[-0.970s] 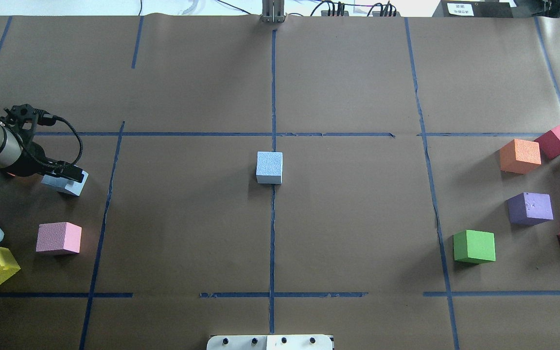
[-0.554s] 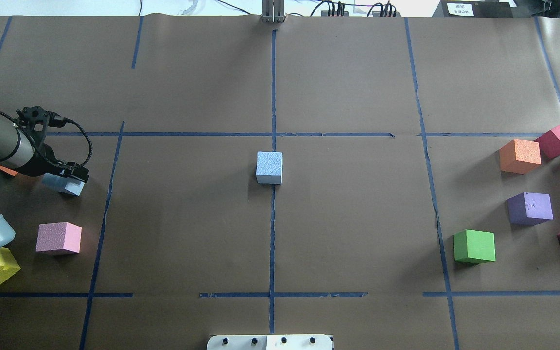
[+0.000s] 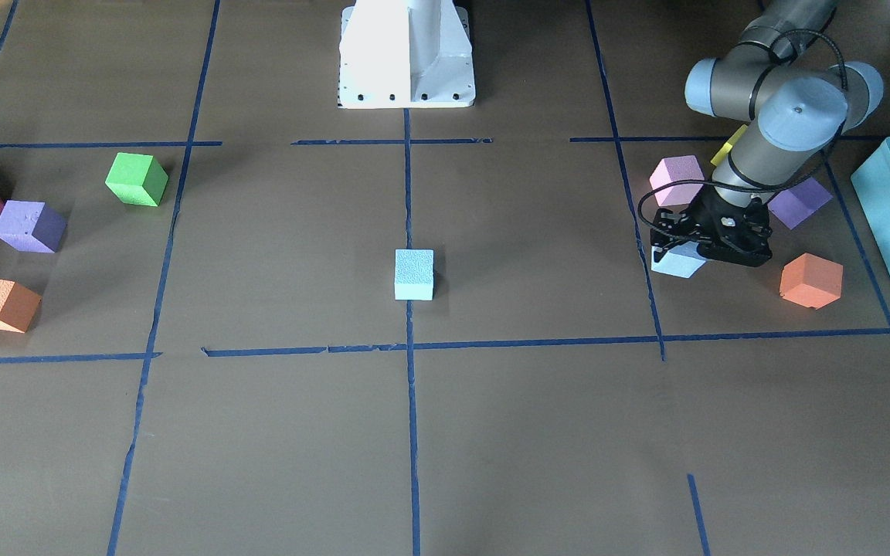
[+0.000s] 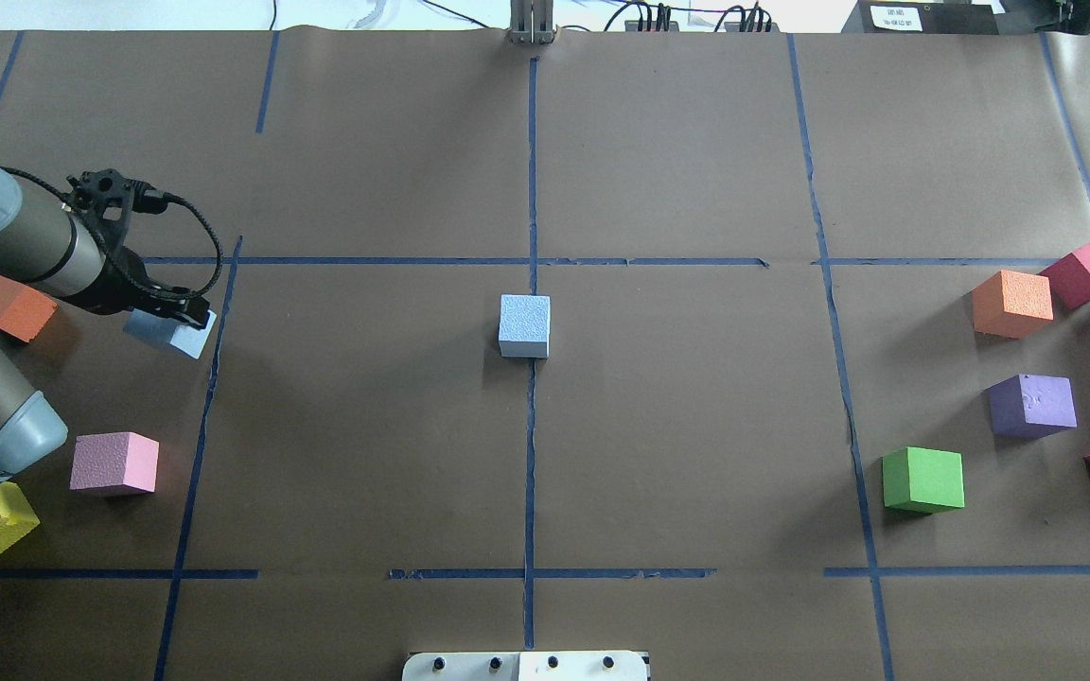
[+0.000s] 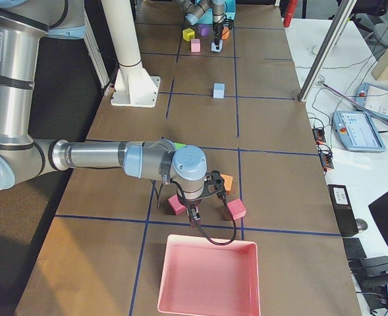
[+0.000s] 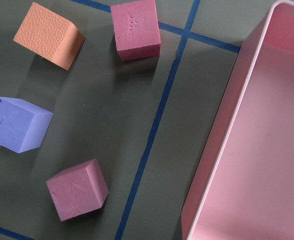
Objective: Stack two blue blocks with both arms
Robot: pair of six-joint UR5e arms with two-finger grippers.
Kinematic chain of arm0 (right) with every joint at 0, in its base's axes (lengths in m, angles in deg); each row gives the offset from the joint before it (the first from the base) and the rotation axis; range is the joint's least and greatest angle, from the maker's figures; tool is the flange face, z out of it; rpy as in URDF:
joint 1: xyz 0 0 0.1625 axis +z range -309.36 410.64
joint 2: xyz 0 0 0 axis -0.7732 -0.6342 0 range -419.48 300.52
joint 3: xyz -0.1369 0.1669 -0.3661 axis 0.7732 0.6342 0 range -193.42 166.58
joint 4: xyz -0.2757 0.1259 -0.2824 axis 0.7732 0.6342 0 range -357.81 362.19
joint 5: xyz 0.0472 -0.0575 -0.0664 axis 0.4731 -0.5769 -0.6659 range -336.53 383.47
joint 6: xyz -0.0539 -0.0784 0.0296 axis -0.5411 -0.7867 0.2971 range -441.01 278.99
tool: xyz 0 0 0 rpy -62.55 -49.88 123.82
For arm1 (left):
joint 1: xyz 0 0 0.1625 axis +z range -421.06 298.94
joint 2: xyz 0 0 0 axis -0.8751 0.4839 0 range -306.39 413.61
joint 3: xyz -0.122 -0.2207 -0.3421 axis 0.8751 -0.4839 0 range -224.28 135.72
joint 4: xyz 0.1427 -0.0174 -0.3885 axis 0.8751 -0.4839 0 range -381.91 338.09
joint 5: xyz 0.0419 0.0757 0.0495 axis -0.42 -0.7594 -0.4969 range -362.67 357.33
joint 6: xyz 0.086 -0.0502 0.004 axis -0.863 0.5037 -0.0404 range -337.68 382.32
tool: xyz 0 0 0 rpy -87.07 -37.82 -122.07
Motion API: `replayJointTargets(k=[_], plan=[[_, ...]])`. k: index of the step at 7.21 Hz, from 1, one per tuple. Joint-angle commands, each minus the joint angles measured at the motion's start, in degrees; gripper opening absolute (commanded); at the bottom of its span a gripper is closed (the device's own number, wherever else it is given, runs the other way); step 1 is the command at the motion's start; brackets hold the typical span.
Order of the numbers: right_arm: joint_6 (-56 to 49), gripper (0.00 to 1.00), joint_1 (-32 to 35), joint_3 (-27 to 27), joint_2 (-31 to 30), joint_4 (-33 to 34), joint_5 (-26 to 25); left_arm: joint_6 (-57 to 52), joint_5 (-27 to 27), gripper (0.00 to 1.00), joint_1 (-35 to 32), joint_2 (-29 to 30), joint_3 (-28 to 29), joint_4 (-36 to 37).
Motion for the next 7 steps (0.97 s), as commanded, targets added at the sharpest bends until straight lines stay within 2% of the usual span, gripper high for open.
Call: replayJointTargets(k=[1, 2, 4, 5, 7], plan=[[0.12, 1.00, 0.00, 0.03, -0.04, 0.00, 0.09, 4.53, -0.07, 0.03, 2.06, 18.34, -2.16, 23.43], [0.12, 1.00, 0.00, 0.03, -0.04, 0.00, 0.09, 11.71, -0.59, 0.03, 5.21, 25.65, 0.89, 25.17], [0.21, 1.00, 0.00, 0.29, -0.04, 0.00, 0.00, 20.62, -7.24, 0.03, 11.36, 39.81, 15.61, 23.71], [0.21, 1.00, -0.09, 0.38, -0.04, 0.00, 0.00, 21.09, -7.71, 0.03, 12.79, 40.39, 18.21, 20.56], [0.04, 1.00, 0.00, 0.90, -0.04, 0.00, -0.09, 20.92, -9.37, 0.05, 14.64, 40.66, 19.99, 19.13]])
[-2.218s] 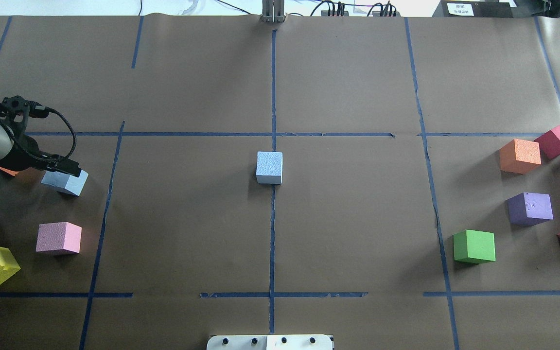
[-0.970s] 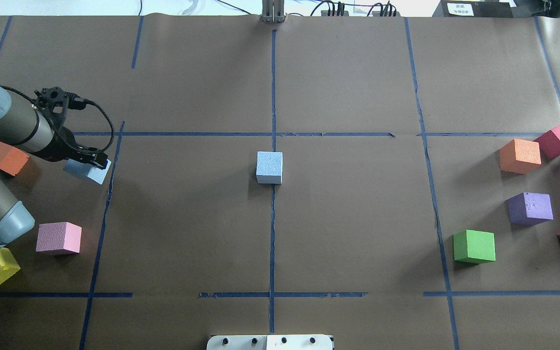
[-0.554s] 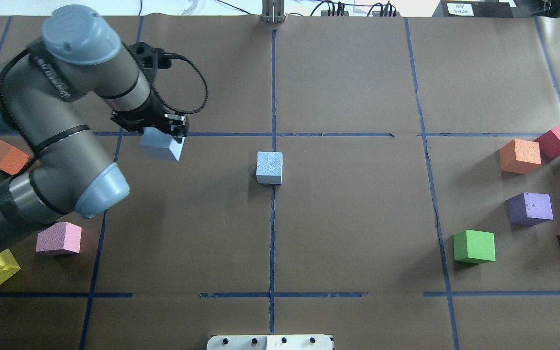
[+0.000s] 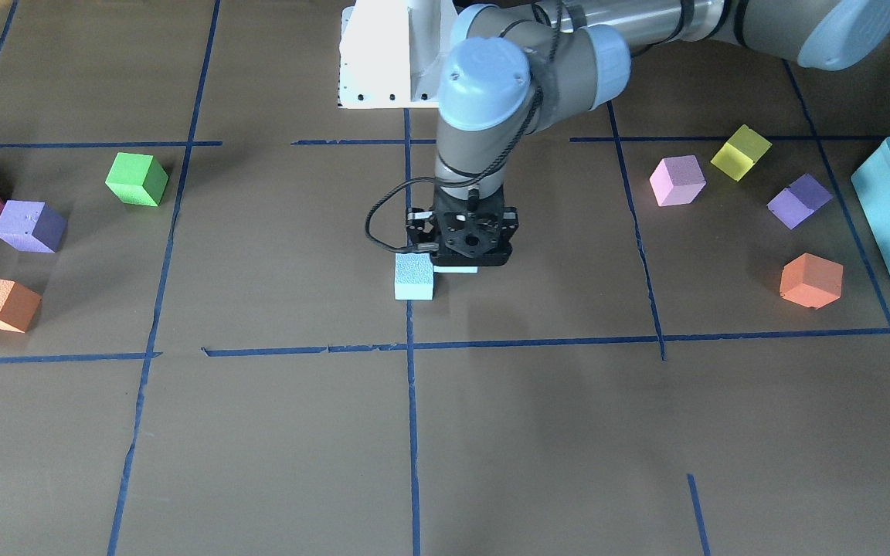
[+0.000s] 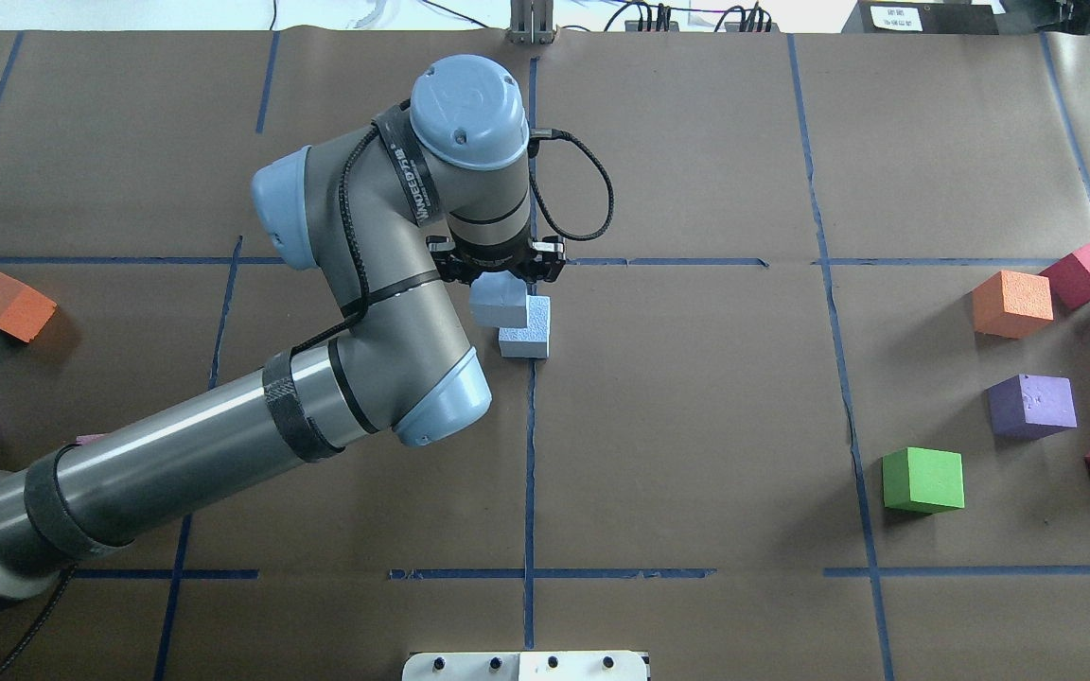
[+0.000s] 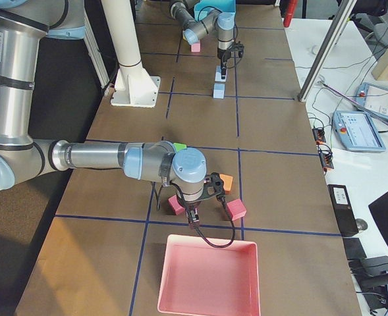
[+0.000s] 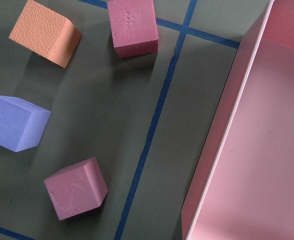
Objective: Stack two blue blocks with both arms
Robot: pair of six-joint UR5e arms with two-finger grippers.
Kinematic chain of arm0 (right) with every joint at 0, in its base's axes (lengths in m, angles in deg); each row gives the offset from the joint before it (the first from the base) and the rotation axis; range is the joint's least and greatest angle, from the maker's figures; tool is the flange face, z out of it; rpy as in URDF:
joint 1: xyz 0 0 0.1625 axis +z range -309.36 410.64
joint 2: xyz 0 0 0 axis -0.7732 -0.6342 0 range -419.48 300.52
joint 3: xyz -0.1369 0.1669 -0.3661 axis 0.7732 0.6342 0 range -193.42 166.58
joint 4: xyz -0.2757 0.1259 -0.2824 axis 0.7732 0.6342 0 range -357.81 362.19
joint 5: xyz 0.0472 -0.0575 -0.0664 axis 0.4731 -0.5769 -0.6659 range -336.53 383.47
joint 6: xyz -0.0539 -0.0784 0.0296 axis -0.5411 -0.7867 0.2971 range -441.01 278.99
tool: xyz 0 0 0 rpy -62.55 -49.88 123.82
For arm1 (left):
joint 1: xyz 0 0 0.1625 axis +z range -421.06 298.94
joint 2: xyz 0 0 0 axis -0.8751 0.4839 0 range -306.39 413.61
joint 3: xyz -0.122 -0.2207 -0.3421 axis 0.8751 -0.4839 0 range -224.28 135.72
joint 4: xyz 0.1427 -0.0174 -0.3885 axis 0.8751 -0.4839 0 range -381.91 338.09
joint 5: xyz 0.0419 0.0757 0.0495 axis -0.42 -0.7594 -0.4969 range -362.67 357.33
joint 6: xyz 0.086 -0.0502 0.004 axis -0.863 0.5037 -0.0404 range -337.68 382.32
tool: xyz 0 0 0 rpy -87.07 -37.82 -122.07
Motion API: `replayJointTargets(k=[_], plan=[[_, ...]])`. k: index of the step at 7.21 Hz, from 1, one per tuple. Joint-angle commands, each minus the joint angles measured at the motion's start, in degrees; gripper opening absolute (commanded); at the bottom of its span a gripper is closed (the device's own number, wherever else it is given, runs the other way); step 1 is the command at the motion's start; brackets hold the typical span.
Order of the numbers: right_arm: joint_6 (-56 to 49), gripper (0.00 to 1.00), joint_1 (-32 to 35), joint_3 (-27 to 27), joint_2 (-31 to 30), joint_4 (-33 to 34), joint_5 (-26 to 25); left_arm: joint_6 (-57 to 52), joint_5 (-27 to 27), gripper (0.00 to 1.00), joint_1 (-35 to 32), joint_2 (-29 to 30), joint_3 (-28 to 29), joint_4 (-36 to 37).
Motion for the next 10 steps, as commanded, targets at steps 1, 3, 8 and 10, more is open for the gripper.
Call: replayJointTargets(k=[1, 3, 8, 10], plan=[[-0.10, 1.00, 0.06, 0.44, 0.00, 0.00, -0.07, 0.19, -1.38, 0.05, 1.71, 0.59, 1.69, -1.08], [-0.19, 1.00, 0.06, 0.62, 0.00, 0.00, -0.16, 0.19, -1.38, 0.06, 1.71, 1.11, 2.21, -1.43], [-0.27, 1.00, 0.06, 0.88, -0.09, 0.00, -0.07, 1.77, -1.38, 0.54, 1.71, 1.47, 3.36, -1.95], [-0.27, 1.00, 0.06, 0.88, -0.09, 0.00, 0.02, 1.95, -1.38, 1.00, 1.62, 1.47, 3.36, -3.01]])
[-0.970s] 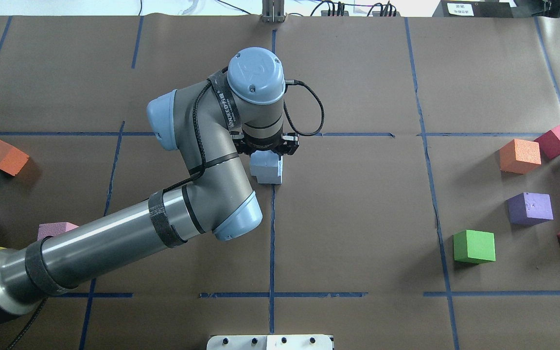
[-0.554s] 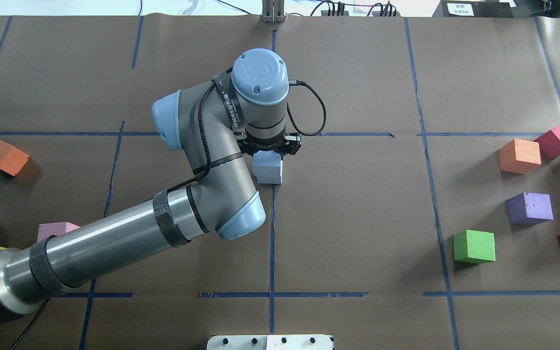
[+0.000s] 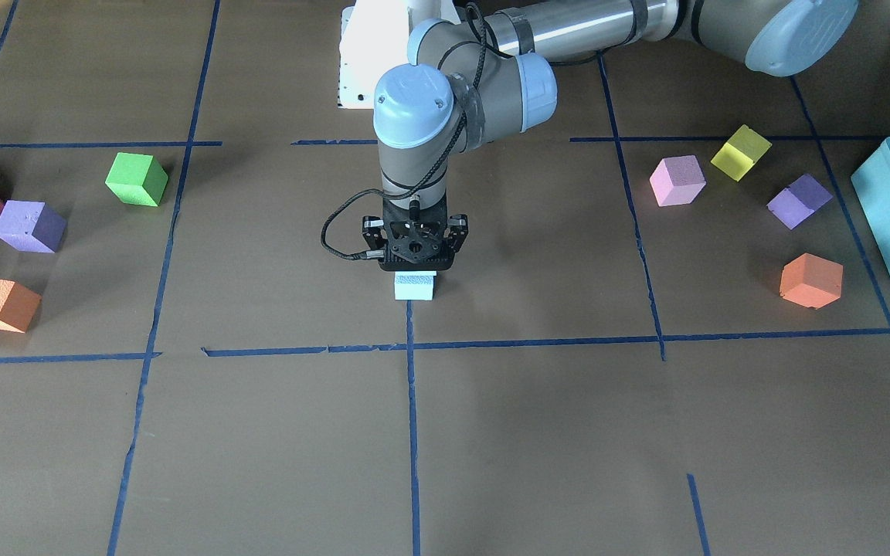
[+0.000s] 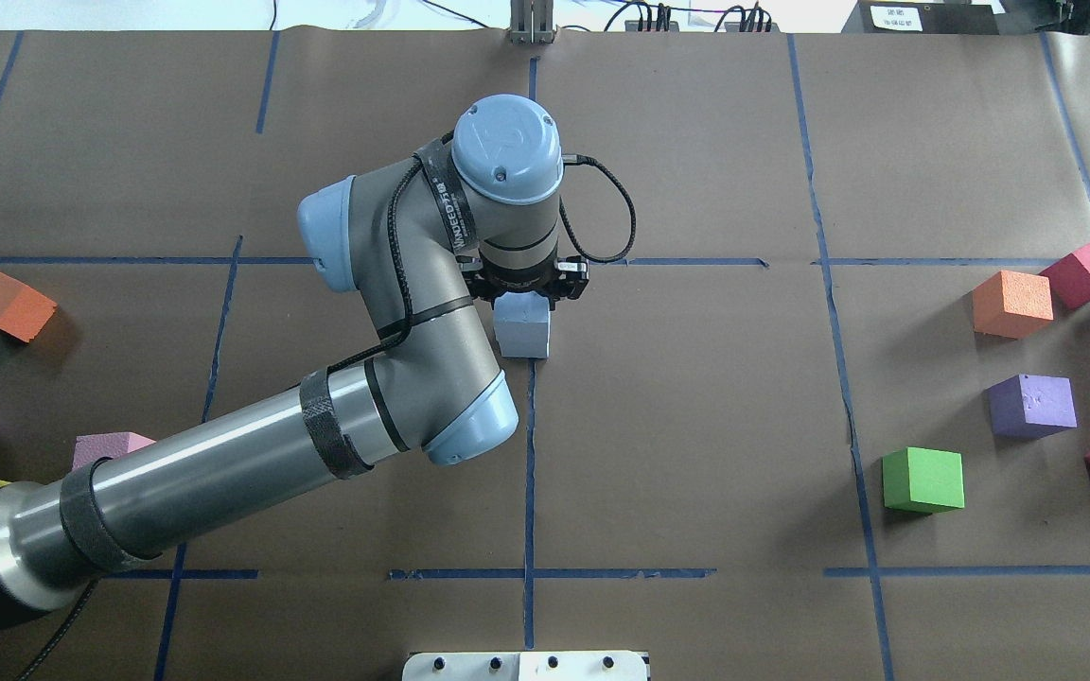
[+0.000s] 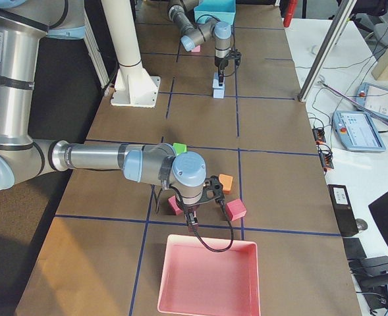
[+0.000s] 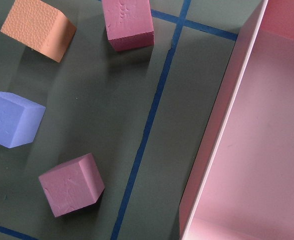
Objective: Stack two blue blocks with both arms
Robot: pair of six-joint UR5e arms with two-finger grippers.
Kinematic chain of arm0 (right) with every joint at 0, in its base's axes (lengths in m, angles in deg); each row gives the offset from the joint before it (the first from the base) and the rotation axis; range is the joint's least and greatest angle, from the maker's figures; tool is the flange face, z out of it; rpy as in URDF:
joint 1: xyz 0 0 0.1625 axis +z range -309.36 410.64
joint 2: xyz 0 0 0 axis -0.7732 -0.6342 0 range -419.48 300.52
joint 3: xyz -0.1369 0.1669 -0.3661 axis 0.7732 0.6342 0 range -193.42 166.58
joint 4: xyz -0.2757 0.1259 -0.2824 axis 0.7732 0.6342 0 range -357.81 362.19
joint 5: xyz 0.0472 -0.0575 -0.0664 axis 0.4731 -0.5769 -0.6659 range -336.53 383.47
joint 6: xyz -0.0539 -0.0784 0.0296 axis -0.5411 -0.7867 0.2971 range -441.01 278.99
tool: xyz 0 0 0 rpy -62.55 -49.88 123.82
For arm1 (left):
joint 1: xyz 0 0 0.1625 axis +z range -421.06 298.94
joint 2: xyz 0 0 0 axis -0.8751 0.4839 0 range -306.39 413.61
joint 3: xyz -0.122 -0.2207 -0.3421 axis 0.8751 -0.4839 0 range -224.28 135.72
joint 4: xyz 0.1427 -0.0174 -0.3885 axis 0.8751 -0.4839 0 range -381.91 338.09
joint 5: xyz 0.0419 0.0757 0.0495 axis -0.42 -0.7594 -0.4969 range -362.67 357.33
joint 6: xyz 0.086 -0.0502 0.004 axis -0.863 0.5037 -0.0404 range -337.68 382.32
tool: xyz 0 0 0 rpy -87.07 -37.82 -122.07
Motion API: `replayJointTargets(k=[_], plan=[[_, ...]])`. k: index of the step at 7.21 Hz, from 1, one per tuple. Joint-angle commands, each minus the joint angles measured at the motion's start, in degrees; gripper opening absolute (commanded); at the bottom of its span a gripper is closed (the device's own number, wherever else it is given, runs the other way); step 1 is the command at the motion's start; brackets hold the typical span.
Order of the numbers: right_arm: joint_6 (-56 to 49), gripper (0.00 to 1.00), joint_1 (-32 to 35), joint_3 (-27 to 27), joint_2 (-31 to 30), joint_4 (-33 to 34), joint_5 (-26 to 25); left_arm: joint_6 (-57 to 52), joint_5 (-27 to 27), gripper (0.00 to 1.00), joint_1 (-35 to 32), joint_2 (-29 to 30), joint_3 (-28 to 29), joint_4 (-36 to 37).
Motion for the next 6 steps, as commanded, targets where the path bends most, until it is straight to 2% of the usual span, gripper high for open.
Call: replayJointTargets(k=[1, 3, 4, 5, 6], plan=[[0.08, 1.00, 0.00, -0.08, 0.00, 0.00, 0.07, -0.06, 0.00, 1.00, -0.04, 0.00, -0.07, -0.51], [0.08, 1.00, -0.09, -0.08, 0.00, -0.09, 0.07, -0.41, 0.52, 1.00, -1.69, 0.27, -2.51, 0.62], [0.08, 1.00, -0.09, -0.08, 0.00, -0.09, 0.07, -1.02, 2.36, 1.00, -3.19, -0.08, -5.49, 4.63], [0.17, 1.00, -0.09, -0.08, 0.00, -0.09, 0.07, -6.42, 5.16, 1.00, -6.60, -3.83, -11.70, 7.98], [0.17, 1.00, -0.09, -0.08, 0.00, -0.09, 0.07, -13.70, 7.80, 1.00, -9.41, -14.04, -22.12, 10.10]])
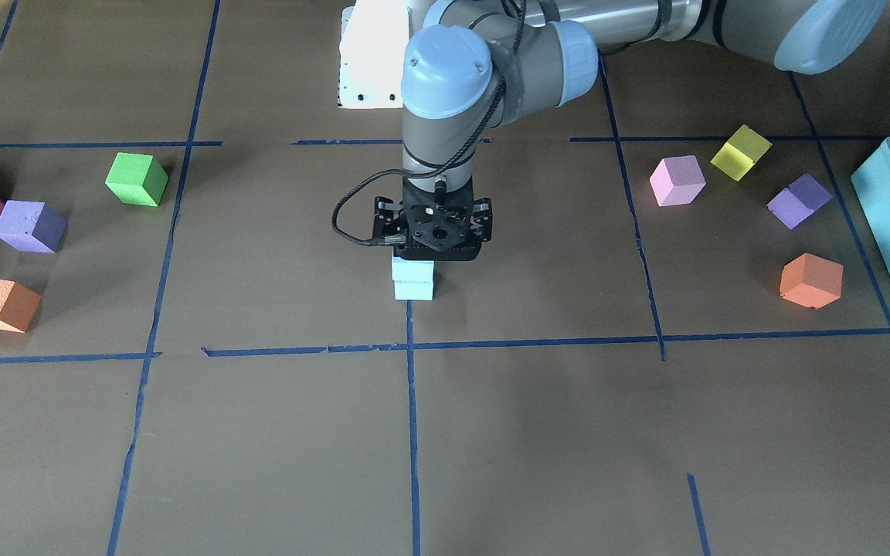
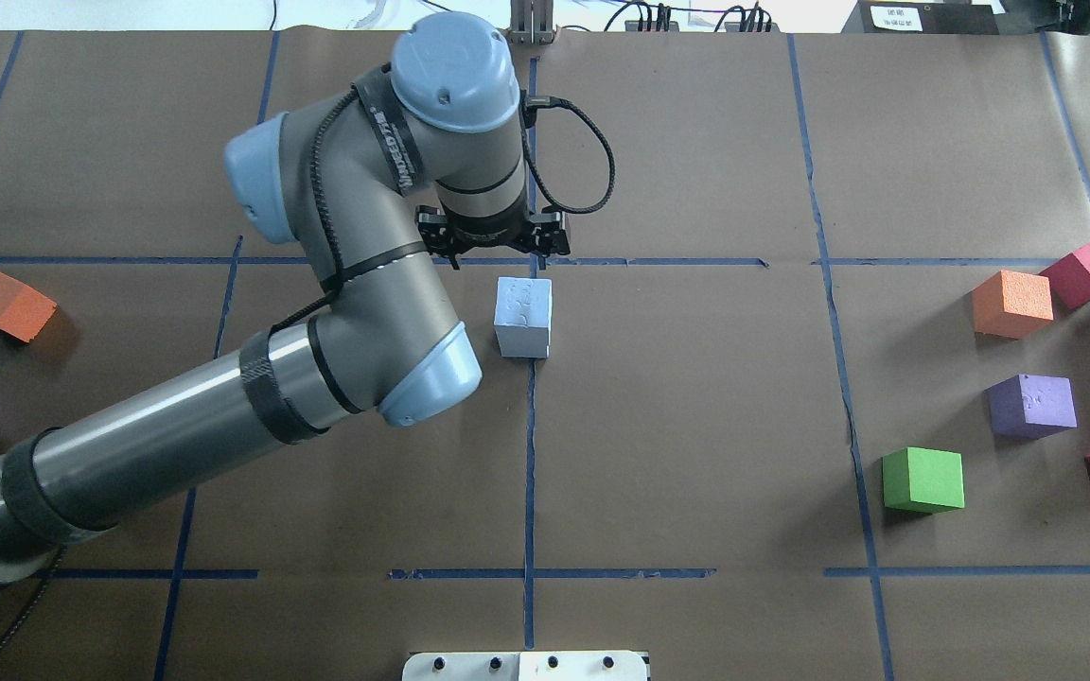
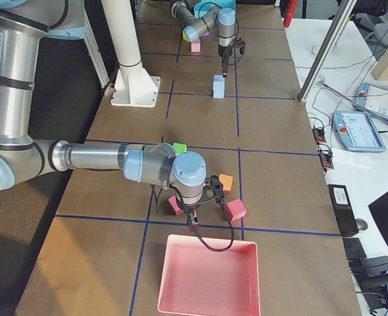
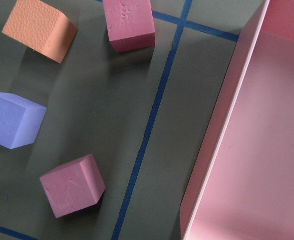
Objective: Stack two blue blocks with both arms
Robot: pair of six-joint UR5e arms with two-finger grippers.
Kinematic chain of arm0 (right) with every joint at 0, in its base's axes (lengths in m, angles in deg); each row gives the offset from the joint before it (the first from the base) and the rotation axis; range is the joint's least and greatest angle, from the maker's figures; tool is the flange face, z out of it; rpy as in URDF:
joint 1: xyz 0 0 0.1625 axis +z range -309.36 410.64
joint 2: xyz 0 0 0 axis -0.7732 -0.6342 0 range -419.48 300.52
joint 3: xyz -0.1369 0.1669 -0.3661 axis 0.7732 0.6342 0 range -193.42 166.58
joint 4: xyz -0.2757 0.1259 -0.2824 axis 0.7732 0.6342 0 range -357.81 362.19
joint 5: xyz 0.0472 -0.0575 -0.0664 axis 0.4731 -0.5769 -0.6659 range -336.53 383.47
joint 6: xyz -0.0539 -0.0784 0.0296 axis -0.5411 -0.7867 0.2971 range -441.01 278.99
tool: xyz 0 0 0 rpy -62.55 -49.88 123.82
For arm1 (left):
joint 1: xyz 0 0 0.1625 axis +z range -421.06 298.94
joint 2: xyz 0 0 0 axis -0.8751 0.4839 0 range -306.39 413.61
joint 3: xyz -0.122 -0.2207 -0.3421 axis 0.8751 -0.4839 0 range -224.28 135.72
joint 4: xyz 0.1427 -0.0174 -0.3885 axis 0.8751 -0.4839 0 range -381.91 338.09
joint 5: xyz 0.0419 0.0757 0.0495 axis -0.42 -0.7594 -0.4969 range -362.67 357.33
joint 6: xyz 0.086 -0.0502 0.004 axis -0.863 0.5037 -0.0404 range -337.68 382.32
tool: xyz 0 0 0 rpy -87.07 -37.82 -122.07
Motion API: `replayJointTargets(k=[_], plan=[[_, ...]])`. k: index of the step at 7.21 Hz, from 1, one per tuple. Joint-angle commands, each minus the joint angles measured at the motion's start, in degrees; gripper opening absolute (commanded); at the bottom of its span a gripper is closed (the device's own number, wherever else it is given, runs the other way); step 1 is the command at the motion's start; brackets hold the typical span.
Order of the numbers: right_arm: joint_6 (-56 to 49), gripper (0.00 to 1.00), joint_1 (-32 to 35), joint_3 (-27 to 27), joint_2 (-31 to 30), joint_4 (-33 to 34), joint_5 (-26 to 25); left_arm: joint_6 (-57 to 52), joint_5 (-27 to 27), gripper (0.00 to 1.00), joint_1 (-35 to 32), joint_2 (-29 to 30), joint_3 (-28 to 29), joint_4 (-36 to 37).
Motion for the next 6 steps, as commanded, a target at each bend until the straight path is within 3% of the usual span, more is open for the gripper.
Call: replayJointTargets(k=[1, 3, 4, 5, 6], plan=[[0.12, 1.00, 0.08, 0.00, 0.00, 0.00, 0.00, -17.52, 3.89, 1.00, -8.14, -18.67, -17.94, 3.01], [0.38, 0.99, -0.01, 0.09, 0.00, 0.08, -0.17, -45.78, 17.19, 1.00, -25.85, -33.56, -18.82, 2.31], [3.43, 0.99, -0.01, 0.00, 0.26, 0.00, -0.09, -58.45, 18.22, 1.00, -34.47, -39.63, -15.68, 2.22], [8.94, 0.99, -0.27, -0.35, 0.70, -0.09, -0.17, -68.67, 18.31, 1.00, -41.43, -41.17, -9.91, 2.30], [9.61, 0.99, -1.14, -0.35, 0.88, -0.09, -0.26, -73.47, 20.92, 1.00, -46.72, -45.19, -5.41, 1.08]])
